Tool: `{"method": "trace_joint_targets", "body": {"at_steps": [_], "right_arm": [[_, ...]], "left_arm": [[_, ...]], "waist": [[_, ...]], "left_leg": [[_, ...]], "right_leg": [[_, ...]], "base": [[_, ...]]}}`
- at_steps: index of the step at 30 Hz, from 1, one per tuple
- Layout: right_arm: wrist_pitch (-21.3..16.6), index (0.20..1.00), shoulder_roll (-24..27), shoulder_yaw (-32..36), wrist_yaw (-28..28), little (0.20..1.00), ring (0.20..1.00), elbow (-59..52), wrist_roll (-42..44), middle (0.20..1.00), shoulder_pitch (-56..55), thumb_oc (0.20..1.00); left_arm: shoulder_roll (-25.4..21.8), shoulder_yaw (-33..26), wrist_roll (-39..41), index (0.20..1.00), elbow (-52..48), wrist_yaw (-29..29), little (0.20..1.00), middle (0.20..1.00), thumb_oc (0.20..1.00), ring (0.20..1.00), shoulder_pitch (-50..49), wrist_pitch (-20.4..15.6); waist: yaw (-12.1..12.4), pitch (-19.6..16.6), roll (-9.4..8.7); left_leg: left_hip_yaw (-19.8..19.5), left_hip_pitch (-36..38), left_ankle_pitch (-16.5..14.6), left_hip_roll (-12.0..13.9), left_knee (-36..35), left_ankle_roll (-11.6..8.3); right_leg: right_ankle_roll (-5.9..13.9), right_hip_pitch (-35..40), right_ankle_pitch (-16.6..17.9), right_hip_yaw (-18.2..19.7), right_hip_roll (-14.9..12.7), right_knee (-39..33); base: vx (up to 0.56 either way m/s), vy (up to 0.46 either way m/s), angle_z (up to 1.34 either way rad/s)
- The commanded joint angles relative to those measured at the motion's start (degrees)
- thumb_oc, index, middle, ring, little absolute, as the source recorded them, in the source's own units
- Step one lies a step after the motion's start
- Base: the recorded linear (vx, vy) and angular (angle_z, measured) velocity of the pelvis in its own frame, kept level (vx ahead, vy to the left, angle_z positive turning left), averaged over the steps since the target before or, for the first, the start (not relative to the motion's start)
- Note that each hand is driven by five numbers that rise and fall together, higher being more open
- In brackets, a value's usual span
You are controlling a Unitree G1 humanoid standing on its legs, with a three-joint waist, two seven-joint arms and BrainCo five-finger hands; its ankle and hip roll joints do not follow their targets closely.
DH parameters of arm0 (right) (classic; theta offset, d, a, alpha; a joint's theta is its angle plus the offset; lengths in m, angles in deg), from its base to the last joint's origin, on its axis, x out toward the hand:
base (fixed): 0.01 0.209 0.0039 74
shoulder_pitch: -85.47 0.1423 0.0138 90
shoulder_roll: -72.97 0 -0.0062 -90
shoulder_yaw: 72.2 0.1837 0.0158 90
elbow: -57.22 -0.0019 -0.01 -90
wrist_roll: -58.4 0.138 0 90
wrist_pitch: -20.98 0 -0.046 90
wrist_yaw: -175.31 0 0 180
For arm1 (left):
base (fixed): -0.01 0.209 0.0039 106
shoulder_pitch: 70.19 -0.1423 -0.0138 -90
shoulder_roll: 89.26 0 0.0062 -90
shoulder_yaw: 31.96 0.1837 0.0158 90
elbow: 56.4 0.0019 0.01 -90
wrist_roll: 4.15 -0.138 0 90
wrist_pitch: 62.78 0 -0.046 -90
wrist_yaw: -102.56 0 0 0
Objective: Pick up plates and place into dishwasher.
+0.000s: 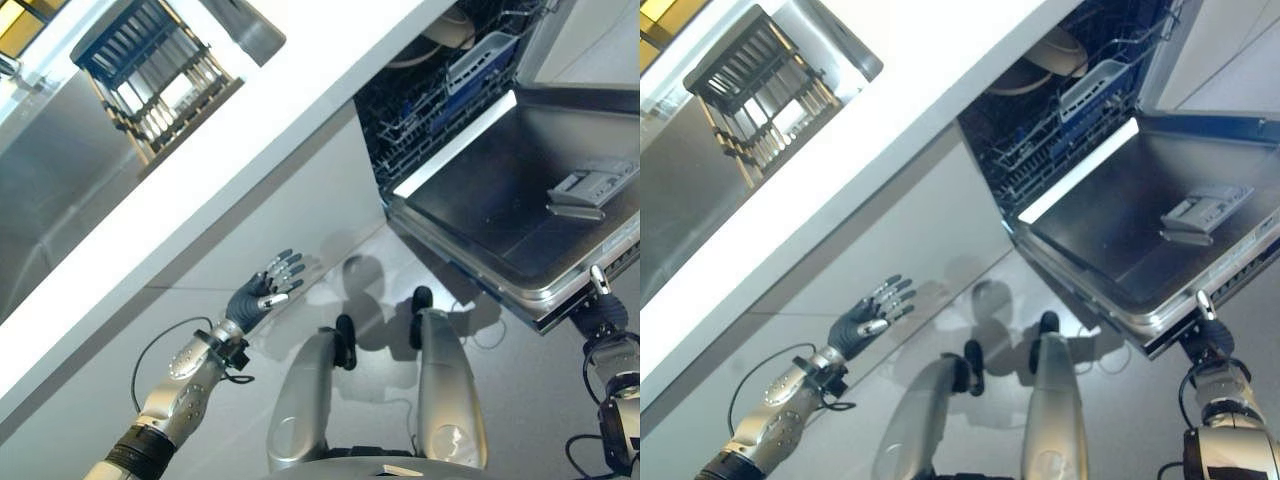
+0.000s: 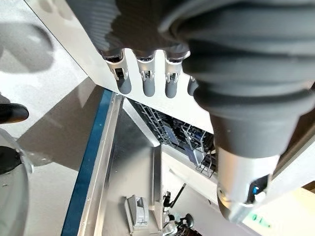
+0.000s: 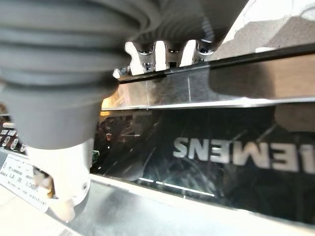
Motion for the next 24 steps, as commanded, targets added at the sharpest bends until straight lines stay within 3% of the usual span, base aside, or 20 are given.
{"method": "trace_joint_targets", "body": {"at_steps": [1, 10, 15, 24], "right_arm": [[-5.3, 1.0, -6.0, -1.2, -4.8, 1.0, 1.0, -13.1, 1.8, 1.0, 10.0, 1.0], [-7.4, 1.0, -10.2, -0.3, 0.3, 1.0, 1.0, -18.1, 0.2, 1.0, 4.2, 1.0], [-8.3, 1.0, -11.2, -2.4, 7.4, 1.0, 1.0, -17.6, -11.0, 1.0, 3.0, 1.0], [-9.0, 1.0, -12.6, -3.6, 9.8, 1.0, 1.0, -19.6, -9.5, 1.0, 4.4, 1.0]], "left_arm": [[-2.5, -1.6, -3.3, 1.0, -1.2, 0.3, 1.0, 1.0, 1.0, 1.0, -2.5, -3.2], [-1.4, -3.8, -5.7, 1.0, -0.2, -0.7, 1.0, 1.0, 1.0, 1.0, -5.6, -2.3], [-0.3, -3.7, -6.4, 1.0, -0.5, 0.0, 1.0, 1.0, 1.0, 1.0, -6.1, -1.6], [1.5, -4.4, -7.8, 1.0, 0.3, 1.3, 1.0, 1.0, 1.0, 1.0, -7.2, -0.7]], "waist": [[3.7, -4.3, -6.88], [5.3, -7.6, -9.91], [6.4, -9.2, -11.59], [8.5, -11.1, -12.91]], "left_leg": [[3.8, -0.9, 4.6, -2.0, -1.2, 3.43], [1.8, 5.7, 4.2, -2.3, -6.8, 3.64], [1.0, 8.6, 5.0, -2.3, -9.9, 3.58], [-1.0, 11.7, 6.4, -2.2, -13.9, 3.11]], "right_leg": [[-0.88, 6.9, 2.8, 2.1, 1.1, -4.1], [-0.01, 14.5, 4.0, 2.2, 1.6, -10.2], [0.51, 18.1, 4.8, 2.2, 1.8, -13.7], [0.51, 22.6, 4.8, 1.4, 2.4, -17.4]], "base": [[0.09, -0.029, 0.07], [0.11, 0.001, 0.07], [0.09, -0.002, 0.11], [0.08, 0.006, 0.2]]}}
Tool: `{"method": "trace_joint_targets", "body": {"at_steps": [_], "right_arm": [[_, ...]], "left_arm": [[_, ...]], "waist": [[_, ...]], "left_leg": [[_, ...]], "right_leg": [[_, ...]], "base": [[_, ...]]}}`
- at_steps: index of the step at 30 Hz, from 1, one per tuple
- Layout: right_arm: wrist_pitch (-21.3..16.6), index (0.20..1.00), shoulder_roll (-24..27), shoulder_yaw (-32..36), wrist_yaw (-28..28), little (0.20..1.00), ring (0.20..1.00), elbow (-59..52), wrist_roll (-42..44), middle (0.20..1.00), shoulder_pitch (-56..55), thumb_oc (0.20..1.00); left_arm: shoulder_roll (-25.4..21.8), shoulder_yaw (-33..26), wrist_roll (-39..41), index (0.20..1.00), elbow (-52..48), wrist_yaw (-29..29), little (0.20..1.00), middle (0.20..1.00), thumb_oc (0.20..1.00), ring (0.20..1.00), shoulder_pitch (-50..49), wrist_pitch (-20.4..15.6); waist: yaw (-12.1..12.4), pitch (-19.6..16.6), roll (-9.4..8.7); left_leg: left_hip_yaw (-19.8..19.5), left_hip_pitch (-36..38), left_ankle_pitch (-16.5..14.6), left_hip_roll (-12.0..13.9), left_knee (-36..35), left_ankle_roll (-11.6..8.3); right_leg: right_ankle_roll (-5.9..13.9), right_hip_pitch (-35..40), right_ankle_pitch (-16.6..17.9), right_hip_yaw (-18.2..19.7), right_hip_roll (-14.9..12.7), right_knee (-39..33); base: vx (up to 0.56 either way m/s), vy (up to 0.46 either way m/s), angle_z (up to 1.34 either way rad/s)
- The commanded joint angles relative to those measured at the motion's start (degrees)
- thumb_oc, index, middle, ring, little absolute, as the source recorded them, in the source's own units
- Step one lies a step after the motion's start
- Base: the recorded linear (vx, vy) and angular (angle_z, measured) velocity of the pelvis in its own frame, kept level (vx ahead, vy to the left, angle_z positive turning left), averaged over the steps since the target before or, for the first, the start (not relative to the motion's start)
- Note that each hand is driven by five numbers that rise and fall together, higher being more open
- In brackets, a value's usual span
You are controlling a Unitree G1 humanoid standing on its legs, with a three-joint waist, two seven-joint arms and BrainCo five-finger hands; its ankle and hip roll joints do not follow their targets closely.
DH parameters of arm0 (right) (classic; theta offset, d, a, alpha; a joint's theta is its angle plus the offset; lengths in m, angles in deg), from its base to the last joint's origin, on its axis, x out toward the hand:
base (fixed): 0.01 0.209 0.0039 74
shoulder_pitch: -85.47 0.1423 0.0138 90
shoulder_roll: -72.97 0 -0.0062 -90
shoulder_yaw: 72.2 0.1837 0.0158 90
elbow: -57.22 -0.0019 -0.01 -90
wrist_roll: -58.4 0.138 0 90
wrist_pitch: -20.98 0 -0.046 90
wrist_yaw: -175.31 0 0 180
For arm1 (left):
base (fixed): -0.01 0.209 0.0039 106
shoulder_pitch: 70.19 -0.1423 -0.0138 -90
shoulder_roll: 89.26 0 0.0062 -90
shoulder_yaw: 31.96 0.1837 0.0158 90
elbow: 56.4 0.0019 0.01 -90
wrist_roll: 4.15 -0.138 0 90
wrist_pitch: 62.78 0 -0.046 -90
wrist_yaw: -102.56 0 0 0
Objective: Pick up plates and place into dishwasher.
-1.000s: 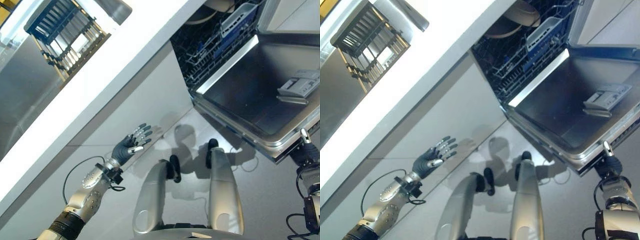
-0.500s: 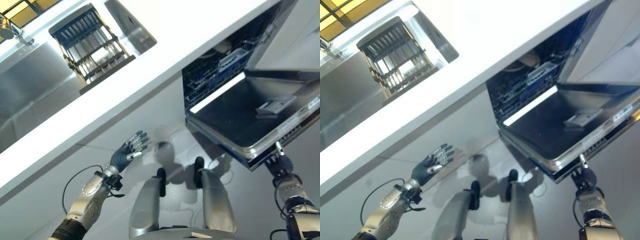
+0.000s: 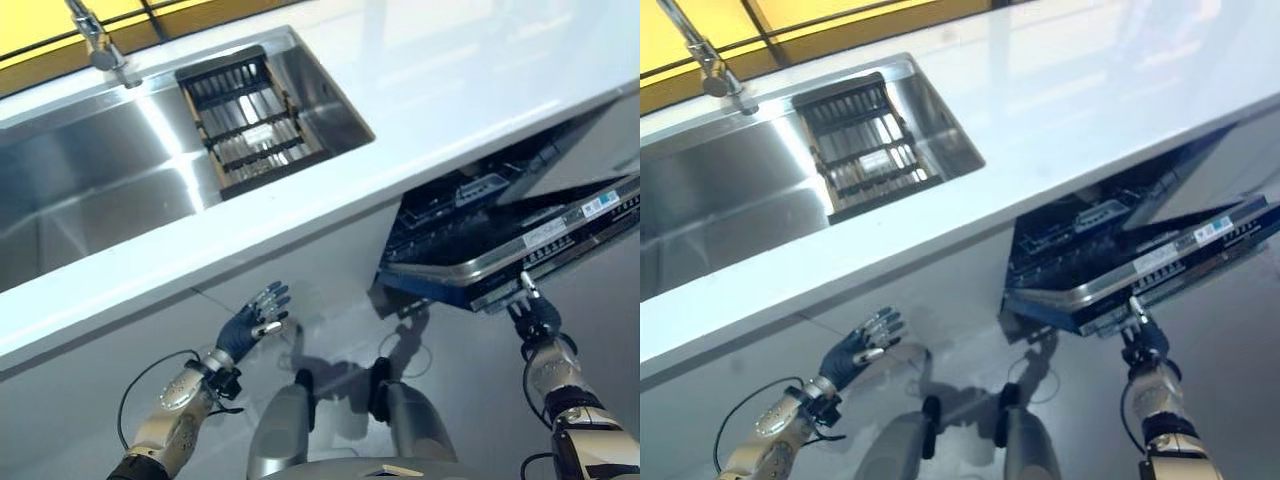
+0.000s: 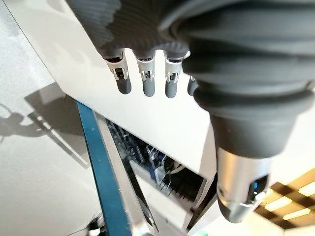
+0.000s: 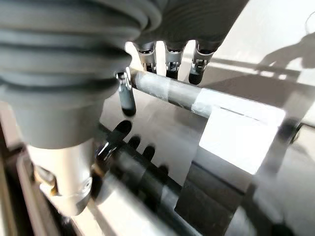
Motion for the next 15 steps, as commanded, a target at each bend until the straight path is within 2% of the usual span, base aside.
{"method": "trace_joint_targets", "body": {"at_steps": [1, 4, 9, 13, 15], "right_arm": [[-3.0, 1.0, -0.4, -1.9, -1.4, 1.0, 1.0, -3.5, -0.3, 1.0, 9.2, 1.0], [-2.5, 1.0, -0.1, -2.1, -2.2, 1.0, 1.0, -3.3, -1.4, 1.0, 9.8, 1.0], [0.5, 1.0, 1.1, -3.9, -6.2, 1.0, 1.0, -0.7, -6.4, 1.0, 9.4, 1.0], [1.9, 1.0, 2.0, -6.2, -11.0, 1.0, 1.0, 1.7, -6.3, 1.0, 9.6, 1.0], [2.5, 1.0, 2.0, -6.7, -11.4, 1.0, 1.0, 2.8, -6.1, 1.0, 9.9, 1.0]], "left_arm": [[-0.3, -2.1, -2.2, 1.0, -3.8, 0.3, 1.0, 1.0, 1.0, 1.0, -0.7, -1.1], [-0.2, -2.9, -2.4, 1.0, -4.4, 0.3, 1.0, 1.0, 1.0, 1.0, -1.5, -0.5], [-0.5, -4.7, -2.9, 1.0, -5.2, -0.4, 1.0, 1.0, 1.0, 1.0, -2.9, 0.8], [-0.9, -5.8, -3.3, 1.0, -5.2, -1.7, 1.0, 1.0, 1.0, 1.0, -3.8, 1.4], [-0.9, -6.4, -3.5, 1.0, -5.0, -2.4, 1.0, 1.0, 1.0, 1.0, -4.3, 1.8]], "waist": [[2.6, -1.4, -0.93], [3.5, -2.0, -1.06], [5.3, -3.1, -1.5], [6.5, -3.6, -1.77], [7.0, -3.9, -1.91]], "left_leg": [[2.2, -2.0, 2.9, -1.4, -0.9, 2.77], [1.4, -1.3, 3.4, -1.4, -2.0, 2.37], [0.0, -0.5, 4.2, -1.2, -3.3, 1.8], [-0.9, 0.3, 5.0, -1.0, -4.5, 1.34], [-1.2, 0.9, 5.3, -0.9, -5.2, 1.09]], "right_leg": [[1.24, 7.0, 0.2, 1.3, 0.6, -5.0], [1.13, 8.2, 0.0, 0.6, 0.7, -5.9], [0.77, 9.9, -0.7, -1.3, 0.9, -6.6], [0.62, 11.2, -1.1, -2.4, 1.0, -7.0], [0.63, 11.8, -1.3, -2.9, 1.1, -7.3]], "base": [[0.05, 0.013, 0.04], [0.05, 0.011, 0.09], [0.07, -0.005, 0.22], [0.06, -0.01, 0.19], [0.07, -0.006, 0.22]]}}
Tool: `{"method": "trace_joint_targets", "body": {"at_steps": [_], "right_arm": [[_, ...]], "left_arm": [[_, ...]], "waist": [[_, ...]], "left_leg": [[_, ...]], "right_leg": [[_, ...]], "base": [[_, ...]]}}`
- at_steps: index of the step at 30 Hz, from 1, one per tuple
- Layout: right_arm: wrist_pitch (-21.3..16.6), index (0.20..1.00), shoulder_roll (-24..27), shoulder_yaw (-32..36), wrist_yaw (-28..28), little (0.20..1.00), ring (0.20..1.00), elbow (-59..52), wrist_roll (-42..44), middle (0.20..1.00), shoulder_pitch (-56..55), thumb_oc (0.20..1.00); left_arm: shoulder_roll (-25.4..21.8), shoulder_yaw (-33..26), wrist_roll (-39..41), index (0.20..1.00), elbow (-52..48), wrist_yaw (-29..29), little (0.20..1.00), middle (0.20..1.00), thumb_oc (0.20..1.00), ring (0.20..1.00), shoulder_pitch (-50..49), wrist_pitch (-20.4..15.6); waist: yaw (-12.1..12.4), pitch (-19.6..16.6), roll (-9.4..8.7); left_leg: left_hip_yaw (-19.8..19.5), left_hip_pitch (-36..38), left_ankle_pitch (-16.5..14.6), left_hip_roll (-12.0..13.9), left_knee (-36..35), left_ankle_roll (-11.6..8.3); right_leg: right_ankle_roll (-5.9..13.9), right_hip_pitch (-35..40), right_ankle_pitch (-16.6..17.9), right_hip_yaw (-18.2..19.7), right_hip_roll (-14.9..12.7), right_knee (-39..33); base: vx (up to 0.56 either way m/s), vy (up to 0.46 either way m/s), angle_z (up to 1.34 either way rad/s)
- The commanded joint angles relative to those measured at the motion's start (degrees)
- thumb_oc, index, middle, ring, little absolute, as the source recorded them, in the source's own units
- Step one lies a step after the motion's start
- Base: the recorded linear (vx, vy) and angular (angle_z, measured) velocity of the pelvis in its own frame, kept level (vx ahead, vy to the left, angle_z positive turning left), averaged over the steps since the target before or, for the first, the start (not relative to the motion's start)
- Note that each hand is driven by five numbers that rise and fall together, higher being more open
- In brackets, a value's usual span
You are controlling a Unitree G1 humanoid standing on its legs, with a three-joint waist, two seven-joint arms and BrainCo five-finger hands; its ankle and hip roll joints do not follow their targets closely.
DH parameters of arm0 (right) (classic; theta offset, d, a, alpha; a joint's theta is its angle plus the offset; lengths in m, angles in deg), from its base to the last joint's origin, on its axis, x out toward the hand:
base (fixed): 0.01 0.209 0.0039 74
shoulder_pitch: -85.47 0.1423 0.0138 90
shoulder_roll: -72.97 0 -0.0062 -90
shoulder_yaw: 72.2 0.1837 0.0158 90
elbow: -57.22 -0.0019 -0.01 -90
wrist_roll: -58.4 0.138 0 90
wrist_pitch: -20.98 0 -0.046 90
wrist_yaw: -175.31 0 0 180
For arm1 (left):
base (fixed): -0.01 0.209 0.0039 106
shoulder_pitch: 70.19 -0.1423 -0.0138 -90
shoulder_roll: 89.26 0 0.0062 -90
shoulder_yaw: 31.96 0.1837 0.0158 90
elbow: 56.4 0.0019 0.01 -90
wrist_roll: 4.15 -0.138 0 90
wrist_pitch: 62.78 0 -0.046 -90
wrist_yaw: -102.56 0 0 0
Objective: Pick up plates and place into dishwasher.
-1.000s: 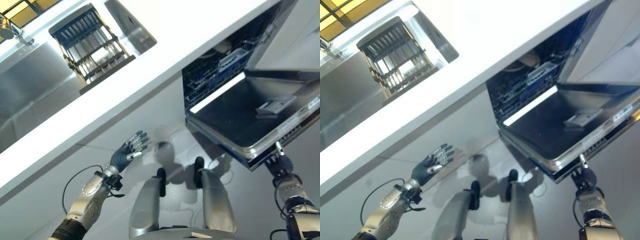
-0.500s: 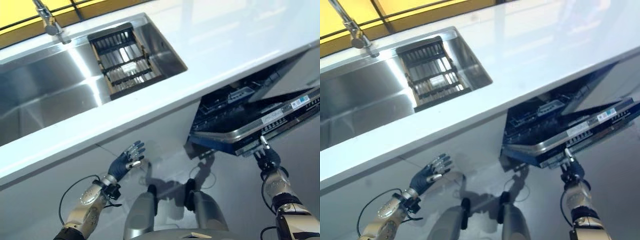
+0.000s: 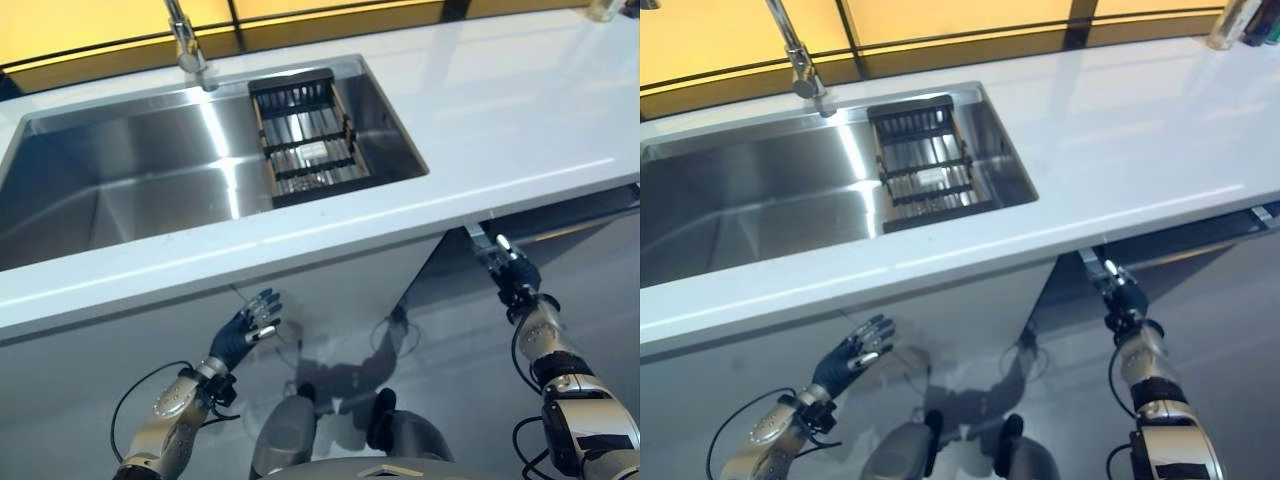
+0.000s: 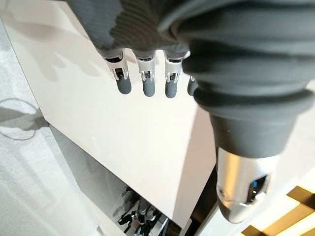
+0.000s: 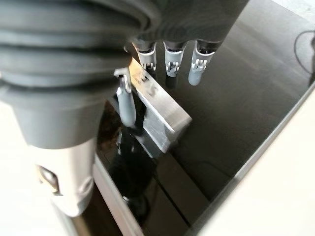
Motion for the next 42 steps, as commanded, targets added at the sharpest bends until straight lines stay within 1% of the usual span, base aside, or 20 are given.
{"method": "trace_joint_targets", "body": {"at_steps": [1, 4, 7, 12, 15, 17, 20, 21, 22, 24, 27, 28, 29, 31, 33, 35, 37, 39, 41, 42], "right_arm": [[0.8, 1.0, 1.3, -3.0, -3.0, 1.0, 1.0, 0.8, -0.7, 1.0, 2.7, 1.0], [2.4, 1.0, 1.0, -3.2, -2.0, 1.0, 1.0, 4.1, -1.2, 1.0, 4.4, 1.0], [3.4, 1.0, 1.7, -2.2, 0.5, 1.0, 1.0, 7.2, 0.8, 1.0, 6.5, 1.0], [2.7, 1.0, 2.4, 0.9, 5.1, 1.0, 1.0, 10.2, 2.0, 1.0, 7.0, 1.0], [2.0, 1.0, 2.1, 2.6, 6.7, 1.0, 1.0, 9.6, 2.5, 1.0, 4.3, 1.0], [0.8, 1.0, 1.6, 3.2, 6.3, 1.0, 1.0, 8.4, 2.5, 1.0, 2.4, 1.0], [-0.2, 1.0, 0.6, 4.3, 8.5, 1.0, 1.0, 4.4, 3.0, 1.0, -2.0, 1.0], [-0.5, 1.0, 0.0, 5.3, 9.2, 1.0, 1.0, 1.4, 5.3, 1.0, -5.0, 1.0], [-1.0, 1.0, -0.7, 5.8, 9.9, 1.0, 1.0, -0.7, 5.6, 1.0, -7.0, 1.0], [-3.1, 1.0, -2.2, 7.1, 11.2, 1.0, 1.0, -6.0, 7.5, 1.0, -11.2, 1.0], [-4.5, 1.0, -3.8, 7.9, 13.0, 1.0, 1.0, -12.1, 8.0, 1.0, -15.2, 1.0], [-6.5, 1.0, -5.2, 8.9, 14.2, 1.0, 1.0, -18.4, 9.2, 1.0, -19.1, 1.0], [-7.7, 1.0, -5.9, 10.0, 15.6, 1.0, 1.0, -21.4, 9.4, 1.0, -21.1, 1.0], [-9.7, 1.0, -6.5, 11.5, 17.9, 1.0, 1.0, -23.4, 10.2, 1.0, -22.9, 1.0], [-10.9, 1.0, -6.0, 13.4, 19.8, 1.0, 1.0, -23.6, 10.7, 1.0, -23.2, 1.0], [-13.5, 1.0, -5.5, 15.3, 22.6, 1.0, 1.0, -24.0, 11.3, 1.0, -23.0, 1.0], [-14.5, 1.0, -5.4, 16.3, 25.2, 1.0, 1.0, -25.6, 11.1, 1.0, -23.0, 1.0], [-15.8, 1.0, -6.0, 16.4, 27.8, 1.0, 1.0, -28.2, 8.9, 1.0, -23.3, 1.0], [-18.0, 1.0, -6.3, 15.6, 31.4, 1.0, 1.0, -33.1, 0.6, 1.0, -23.7, 1.0], [-18.1, 1.0, -6.4, 14.6, 33.3, 1.0, 1.0, -36.4, -2.7, 1.0, -24.0, 1.0]], "left_arm": [[-2.0, -1.8, -1.4, 1.0, -4.9, -2.3, 1.0, 1.0, 1.0, 1.0, -1.8, -0.7], [-2.0, -1.8, -1.6, 1.0, -4.5, -2.6, 1.0, 1.0, 1.0, 1.0, -2.0, -0.7], [-1.9, -1.8, -1.3, 1.0, -4.7, -3.1, 1.0, 1.0, 1.0, 1.0, -2.2, -0.5], [-1.4, -1.9, -0.7, 1.0, -5.0, -3.2, 1.0, 1.0, 1.0, 1.0, -3.0, -0.3], [-1.1, -2.1, -0.1, 1.0, -5.4, -2.6, 1.0, 1.0, 1.0, 1.0, -3.7, -0.7], [-0.7, -2.3, 0.0, 1.0, -5.4, -2.6, 1.0, 1.0, 1.0, 1.0, -4.3, -1.3], [0.3, -2.4, -0.2, 1.0, -5.6, -1.9, 1.0, 1.0, 1.0, 1.0, -5.0, -2.7], [1.0, -2.7, 0.1, 1.0, -5.3, -1.5, 1.0, 1.0, 1.0, 1.0, -5.3, -3.8], [1.3, -2.8, 0.0, 1.0, -5.3, -1.3, 1.0, 1.0, 1.0, 1.0, -5.5, -4.3], [2.1, -3.6, 0.1, 1.0, -5.5, -0.7, 1.0, 1.0, 1.0, 1.0, -6.0, -5.5], [2.7, -4.7, 0.5, 1.0, -6.1, 0.0, 1.0, 1.0, 1.0, 1.0, -6.5, -5.8], [3.5, -6.1, 0.8, 1.0, -6.0, 0.6, 1.0, 1.0, 1.0, 1.0, -6.7, -6.5], [3.9, -6.7, 0.7, 1.0, -5.8, 1.0, 1.0, 1.0, 1.0, 1.0, -6.7, -6.7], [4.2, -7.2, 0.6, 1.0, -5.5, 1.8, 1.0, 1.0, 1.0, 1.0, -6.6, -7.0], [4.2, -7.4, 0.5, 1.0, -5.6, 2.4, 1.0, 1.0, 1.0, 1.0, -6.4, -7.2], [4.0, -6.9, 0.7, 1.0, -6.5, 3.9, 1.0, 1.0, 1.0, 1.0, -6.0, -7.5], [3.9, -6.7, 1.0, 1.0, -6.9, 4.8, 1.0, 1.0, 1.0, 1.0, -5.6, -7.8], [4.2, -6.3, 1.0, 1.0, -7.0, 5.5, 1.0, 1.0, 1.0, 1.0, -5.3, -8.6], [4.6, -6.3, 1.0, 1.0, -7.5, 6.4, 1.0, 1.0, 1.0, 1.0, -5.2, -9.1], [4.9, -6.3, 0.7, 1.0, -8.0, 7.0, 1.0, 1.0, 1.0, 1.0, -5.2, -9.3]], "waist": [[1.3, -2.0, -1.88], [2.0, -2.6, -2.05], [2.7, -3.4, -1.81], [3.0, -4.9, -1.57], [2.4, -5.6, -1.69], [1.9, -5.9, -1.77], [0.6, -6.4, -2.02], [-0.5, -6.5, -2.08], [-1.0, -6.8, -2.16], [-2.5, -7.1, -2.37], [-3.9, -7.5, -2.54], [-5.6, -7.6, -2.72], [-6.7, -7.9, -2.86], [-7.9, -8.5, -3.09], [-8.5, -8.9, -3.3], [-9.1, -9.2, -3.32], [-9.4, -9.5, -3.35], [-9.8, -9.7, -3.29], [-10.3, -9.9, -3.18], [-10.5, -9.9, -3.13]], "left_leg": [[3.2, -2.9, 4.2, -0.4, -1.3, 2.76], [3.1, -2.2, 4.5, -0.1, -2.0, 2.46], [2.9, -1.4, 4.8, 0.5, -2.5, 2.03], [2.6, 0.0, 5.0, 0.9, -3.6, 1.65], [2.6, 0.8, 5.1, 1.1, -4.3, 1.65], [2.9, 1.5, 5.2, 1.2, -5.0, 1.72], [3.7, 2.7, 5.4, 1.4, -6.3, 1.92], [4.2, 3.2, 5.5, 1.6, -7.1, 2.07], [4.6, 3.7, 5.7, 1.7, -7.8, 2.15], [5.7, 4.5, 6.1, 2.0, -9.2, 2.26], [6.6, 5.1, 6.4, 2.1, -10.2, 2.41], [8.0, 5.8, 6.4, 2.2, -10.9, 2.56], [9.3, 6.0, 6.4, 2.2, -11.3, 2.71], [11.0, 6.5, 6.3, 2.3, -11.9, 2.85], [11.8, 6.8, 6.1, 2.1, -11.9, 2.99], [12.5, 7.2, 5.8, 1.9, -12.1, 3.14], [12.7, 7.6, 5.7, 1.7, -12.5, 3.29], [12.9, 7.8, 5.9, 1.6, -13.0, 3.37], [13.0, 8.1, 6.0, 1.5, -13.4, 3.52], [13.2, 8.2, 6.0, 1.4, -13.6, 3.57]], "right_leg": [[0.14, 6.1, 0.2, 0.6, 1.2, -5.1], [0.12, 7.0, 0.2, -0.2, 1.1, -5.6], [0.09, 8.2, 0.0, -0.8, 1.1, -6.1], [0.21, 9.5, -0.4, -1.5, 0.9, -6.3], [0.35, 10.0, -0.5, -1.4, 0.8, -6.4], [0.53, 10.1, -0.4, -1.1, 0.8, -6.5], [0.8, 10.5, -0.1, -0.4, 0.7, -7.1], [1.06, 10.5, 0.0, 0.1, 0.6, -7.3], [1.18, 10.5, 0.2, 0.3, 0.6, -7.4], [1.54, 10.5, 0.6, 0.9, 0.5, -7.8], [1.88, 10.4, 1.0, 1.4, 0.4, -8.1], [2.3, 10.3, 1.4, 1.8, 0.1, -8.3], [2.55, 10.2, 1.6, 1.7, -0.1, -8.6], [2.97, 10.1, 2.2, 1.5, -0.4, -9.1], [3.22, 10.2, 2.7, 1.7, -0.5, -9.8], [3.49, 10.3, 3.4, 2.2, -0.5, -10.6], [3.66, 10.4, 3.7, 2.7, -0.4, -11.1], [3.82, 10.3, 4.1, 3.2, -0.2, -11.3], [3.89, 10.2, 4.4, 3.6, -0.1, -11.6], [3.93, 10.1, 4.5, 3.7, -0.1, -11.8]], "base": [[0.06, -0.004, 0.07], [0.06, 0.003, 0.11], [0.08, 0.044, 0.17], [0.08, 0.074, 0.09], [0.05, 0.09, 0.04], [0.03, 0.078, 0.04], [0.02, 0.09, 0.01], [0.0, 0.095, -0.01], [-0.02, 0.119, 0.0], [-0.03, 0.09, 0.01], [-0.06, 0.069, -0.12], [-0.12, 0.093, -0.19], [-0.14, 0.099, -0.18], [-0.08, 0.053, -0.16], [-0.07, 0.044, -0.1], [-0.09, 0.051, -0.21], [-0.09, 0.037, -0.13], [-0.08, 0.032, -0.09], [-0.09, 0.036, -0.16], [-0.09, 0.036, -0.14]]}}
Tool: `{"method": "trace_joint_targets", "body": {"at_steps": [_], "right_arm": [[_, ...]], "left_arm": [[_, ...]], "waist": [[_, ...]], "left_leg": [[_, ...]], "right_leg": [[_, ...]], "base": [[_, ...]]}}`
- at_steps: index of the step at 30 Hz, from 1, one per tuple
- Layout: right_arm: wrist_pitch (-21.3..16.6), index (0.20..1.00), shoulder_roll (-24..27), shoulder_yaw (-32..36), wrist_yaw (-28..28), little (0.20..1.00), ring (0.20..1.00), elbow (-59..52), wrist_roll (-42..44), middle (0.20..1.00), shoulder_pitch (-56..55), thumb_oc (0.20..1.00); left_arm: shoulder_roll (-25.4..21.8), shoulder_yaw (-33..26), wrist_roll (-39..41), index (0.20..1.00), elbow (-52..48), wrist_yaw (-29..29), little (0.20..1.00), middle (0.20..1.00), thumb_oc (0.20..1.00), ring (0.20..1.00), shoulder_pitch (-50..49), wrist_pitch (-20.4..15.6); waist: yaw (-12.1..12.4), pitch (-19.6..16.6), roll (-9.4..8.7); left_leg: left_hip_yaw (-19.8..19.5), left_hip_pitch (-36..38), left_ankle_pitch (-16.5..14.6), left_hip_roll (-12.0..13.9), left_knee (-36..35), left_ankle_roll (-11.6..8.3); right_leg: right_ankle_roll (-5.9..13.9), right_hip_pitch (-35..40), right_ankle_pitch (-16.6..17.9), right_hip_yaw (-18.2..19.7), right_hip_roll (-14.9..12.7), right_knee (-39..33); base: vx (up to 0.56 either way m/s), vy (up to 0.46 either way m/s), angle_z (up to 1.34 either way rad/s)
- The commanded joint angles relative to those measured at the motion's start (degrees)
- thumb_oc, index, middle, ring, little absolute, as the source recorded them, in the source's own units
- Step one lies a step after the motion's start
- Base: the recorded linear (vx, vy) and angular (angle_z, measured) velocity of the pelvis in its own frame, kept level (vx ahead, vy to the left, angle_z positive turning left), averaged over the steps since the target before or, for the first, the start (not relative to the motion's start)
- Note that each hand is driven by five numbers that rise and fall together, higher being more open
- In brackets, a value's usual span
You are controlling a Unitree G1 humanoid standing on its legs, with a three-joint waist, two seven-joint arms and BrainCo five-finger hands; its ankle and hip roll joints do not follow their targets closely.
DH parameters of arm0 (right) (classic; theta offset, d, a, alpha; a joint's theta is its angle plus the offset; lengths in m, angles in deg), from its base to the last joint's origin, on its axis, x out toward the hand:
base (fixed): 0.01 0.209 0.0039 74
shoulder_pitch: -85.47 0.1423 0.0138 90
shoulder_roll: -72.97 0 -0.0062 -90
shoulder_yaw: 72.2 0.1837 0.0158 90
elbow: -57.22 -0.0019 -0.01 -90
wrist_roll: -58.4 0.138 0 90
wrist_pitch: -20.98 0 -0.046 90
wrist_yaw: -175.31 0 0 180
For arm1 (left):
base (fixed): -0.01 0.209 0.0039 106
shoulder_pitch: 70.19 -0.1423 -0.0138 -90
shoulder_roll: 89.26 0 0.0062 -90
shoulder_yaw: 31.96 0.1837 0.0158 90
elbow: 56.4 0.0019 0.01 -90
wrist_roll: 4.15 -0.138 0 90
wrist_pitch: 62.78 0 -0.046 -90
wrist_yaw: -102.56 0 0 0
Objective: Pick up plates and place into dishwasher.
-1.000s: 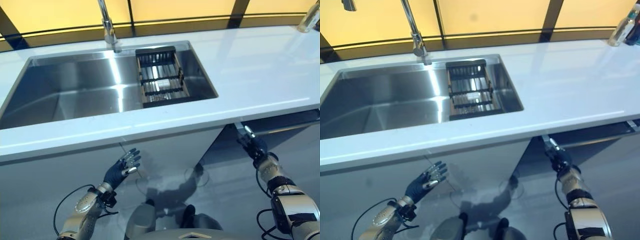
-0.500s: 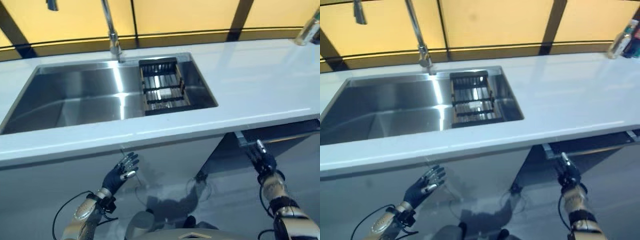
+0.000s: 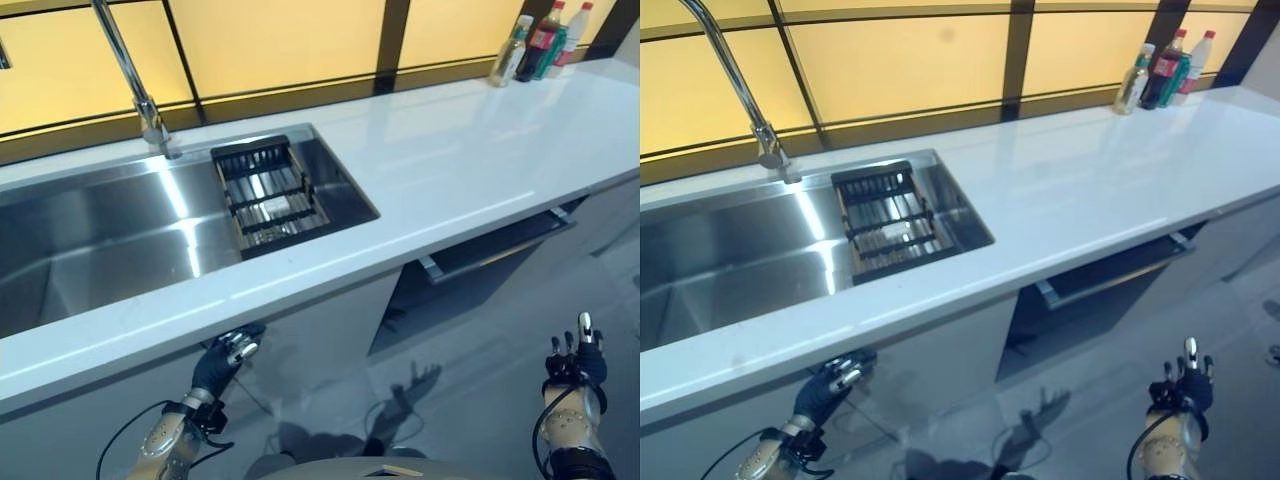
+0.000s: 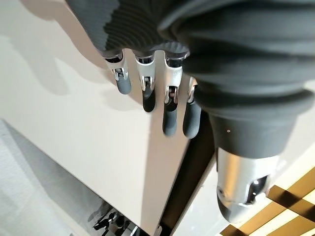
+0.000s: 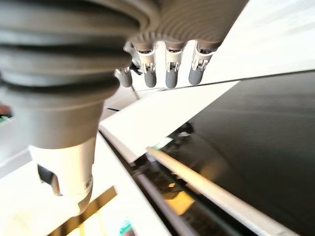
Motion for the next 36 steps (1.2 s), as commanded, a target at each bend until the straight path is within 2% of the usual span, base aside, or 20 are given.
{"method": "trace_joint_targets", "body": {"at_steps": [1, 4, 6, 10, 12, 15, 18, 20, 21, 23, 24, 27, 29, 30, 36], "right_arm": [[-5.6, 1.0, 1.4, -0.9, 5.2, 1.0, 1.0, -10.6, -13.0, 1.0, 2.5, 1.0], [-5.5, 1.0, 0.4, -4.1, 1.9, 1.0, 1.0, -16.5, -17.6, 1.0, 1.0, 1.0], [-5.8, 1.0, -0.6, -7.9, -2.8, 1.0, 1.0, -20.7, -19.8, 1.0, -1.4, 1.0], [-4.4, 1.0, -0.5, -13.4, -16.1, 1.0, 1.0, -24.7, -17.5, 1.0, -4.2, 1.0], [-5.1, 1.0, 0.5, -16.1, -18.9, 1.0, 1.0, -25.6, -18.2, 1.0, -5.0, 1.0], [-3.2, 1.0, 0.3, -18.9, -22.9, 1.0, 1.0, -25.4, -16.4, 1.0, -5.7, 1.0], [-1.8, 1.0, 0.5, -22.3, -23.4, 1.0, 1.0, -24.5, -18.8, 1.0, -5.4, 1.0], [-1.3, 1.0, 0.6, -24.0, -22.6, 1.0, 1.0, -23.8, -19.9, 1.0, -4.9, 1.0], [-0.7, 1.0, 0.6, -24.9, -22.2, 1.0, 1.0, -23.5, -19.7, 1.0, -4.4, 1.0], [-0.1, 1.0, 1.0, -26.0, -21.4, 1.0, 1.0, -23.8, -20.4, 1.0, -3.5, 1.0], [0.1, 1.0, 1.5, -26.3, -21.1, 1.0, 1.0, -23.9, -20.5, 1.0, -3.1, 1.0], [-0.1, 1.0, 2.7, -27.0, -21.0, 1.0, 1.0, -23.2, -20.8, 1.0, -1.3, 1.0], [0.4, 1.0, 2.7, -27.2, -21.1, 1.0, 1.0, -22.8, -20.6, 1.0, -0.5, 1.0], [0.7, 1.0, 2.8, -27.9, -20.2, 1.0, 1.0, -22.4, -21.3, 1.0, 0.7, 1.0], [0.8, 1.0, 4.3, -29.6, -18.5, 1.0, 1.0, -20.2, -21.2, 1.0, 4.6, 1.0]], "left_arm": [[0.9, -1.7, 0.4, 1.0, -7.6, 2.5, 1.0, 1.0, 1.0, 1.0, 2.7, -6.0], [1.7, -1.6, 0.1, 1.0, -7.3, 3.3, 1.0, 1.0, 1.0, 1.0, 2.6, -7.7], [3.0, -2.0, -0.4, 1.0, -7.4, 3.5, 1.0, 1.0, 1.0, 1.0, 2.1, -8.6], [4.4, -2.1, -1.3, 1.0, -7.7, 4.1, 1.0, 1.0, 1.0, 1.0, 1.6, -10.3], [4.5, -2.1, -1.0, 1.0, -7.4, 4.1, 1.0, 1.0, 1.0, 1.0, 1.5, -11.4], [4.6, -2.6, 0.0, 1.0, -7.7, 4.1, 1.0, 1.0, 1.0, 1.0, 1.6, -11.7], [4.8, -2.6, 0.2, 1.0, -7.5, 4.0, 1.0, 1.0, 1.0, 1.0, 1.9, -11.3], [4.6, -2.4, -0.9, 1.0, -7.0, 3.1, 1.0, 1.0, 1.0, 1.0, 2.0, -9.4], [4.3, -1.5, -3.5, 1.0, -6.3, 1.7, 1.0, 1.0, 1.0, 1.0, 2.1, -6.5], [3.1, 0.5, -7.2, 1.0, -5.8, -0.1, 1.0, 1.0, 1.0, 1.0, 2.1, -3.1], [2.4, 1.2, -7.9, 1.0, -5.7, -0.1, 1.0, 1.0, 1.0, 1.0, 2.1, -3.4], [0.5, 2.9, -6.0, 1.0, -2.9, -6.7, 1.0, 1.0, 1.0, 1.0, 3.7, 0.7], [-0.2, 5.3, -8.6, 1.0, -1.2, -10.8, 1.0, 1.0, 1.0, 1.0, 4.4, 2.4], [-1.2, 8.7, -10.8, 1.0, -0.3, -12.8, 1.0, 1.0, 1.0, 1.0, 5.2, 3.9], [-3.4, 18.8, -15.2, 1.0, 5.7, -19.3, 1.0, 1.0, 1.0, 1.0, 10.6, 8.3]], "waist": [[-1.2, 0.5, -0.35], [-1.8, 0.2, -0.19], [-2.1, -0.3, -0.28], [-1.6, -1.2, -0.69], [-1.3, -1.5, -0.78], [-0.7, -1.8, -1.02], [-0.1, -2.0, -1.24], [0.1, -2.1, -1.27], [0.1, -2.1, -1.29], [-0.1, -2.2, -1.11], [-0.2, -2.2, -0.94], [-1.1, -2.0, -0.15], [-1.6, -1.9, 0.12], [-2.2, -1.6, 0.43], [-4.8, -1.8, 1.15]], "left_leg": [[3.9, -0.6, 3.4, -0.7, -2.1, 2.99], [4.3, -0.6, 3.7, -0.7, -2.5, 3.02], [4.6, -0.5, 4.2, -0.6, -3.5, 2.93], [4.5, -0.6, 5.2, -0.2, -5.2, 2.25], [4.3, -0.8, 5.6, 0.0, -5.6, 1.9], [4.2, -0.9, 5.7, 0.2, -5.8, 1.53], [3.9, -1.1, 5.9, 0.1, -6.0, 1.32], [3.9, -1.0, 6.2, 0.2, -6.2, 1.09], [4.0, -0.8, 6.3, 0.3, -6.5, 0.95], [4.6, -0.6, 6.5, 0.4, -6.9, 0.88], [5.0, -0.6, 6.6, 0.5, -7.0, 0.85], [6.3, -0.4, 6.6, 0.6, -7.3, 0.99], [6.7, -0.2, 6.3, 0.5, -7.2, 1.16], [7.2, 0.3, 6.0, 0.5, -7.1, 1.3], [9.3, 1.6, 5.4, 0.4, -7.4, 1.8]], "right_leg": [[2.56, 4.7, 3.3, 2.0, -0.5, -5.0], [2.65, 4.4, 3.5, 2.2, -0.5, -5.2], [2.71, 4.3, 3.7, 1.9, -0.4, -6.0], [2.87, 4.6, 3.9, 0.5, -0.4, -7.6], [2.87, 4.7, 3.9, -0.2, -0.4, -7.9], [2.86, 4.9, 3.8, -1.0, -0.5, -8.4], [2.96, 5.1, 4.1, -1.8, -0.7, -9.0], [3.07, 5.2, 4.3, -2.0, -0.7, -9.4], [3.27, 5.4, 4.6, -2.2, -0.8, -9.7], [3.52, 5.5, 4.8, -2.2, -0.8, -10.1], [3.61, 5.4, 4.9, -2.2, -0.9, -10.2], [3.93, 4.9, 5.0, -1.7, -1.0, -10.2], [4.14, 4.7, 5.0, -1.3, -1.1, -10.0], [4.41, 4.7, 5.0, -0.7, -1.1, -9.8], [5.47, 4.5, 5.3, 1.2, -1.5, -9.7]], "base": [[-0.08, 0.038, -0.11], [-0.09, 0.038, -0.05], [-0.1, 0.027, -0.01], [-0.08, 0.012, -0.02], [-0.07, 0.009, 0.03], [-0.04, 0.002, 0.07], [-0.05, 0.006, 0.04], [-0.03, 0.017, 0.12], [-0.01, 0.016, 0.11], [-0.04, 0.033, 0.04], [-0.07, 0.07, 0.02], [-0.07, 0.084, 0.0], [-0.05, 0.058, -0.11], [-0.04, 0.052, -0.1], [-0.01, 0.048, -0.13]]}}
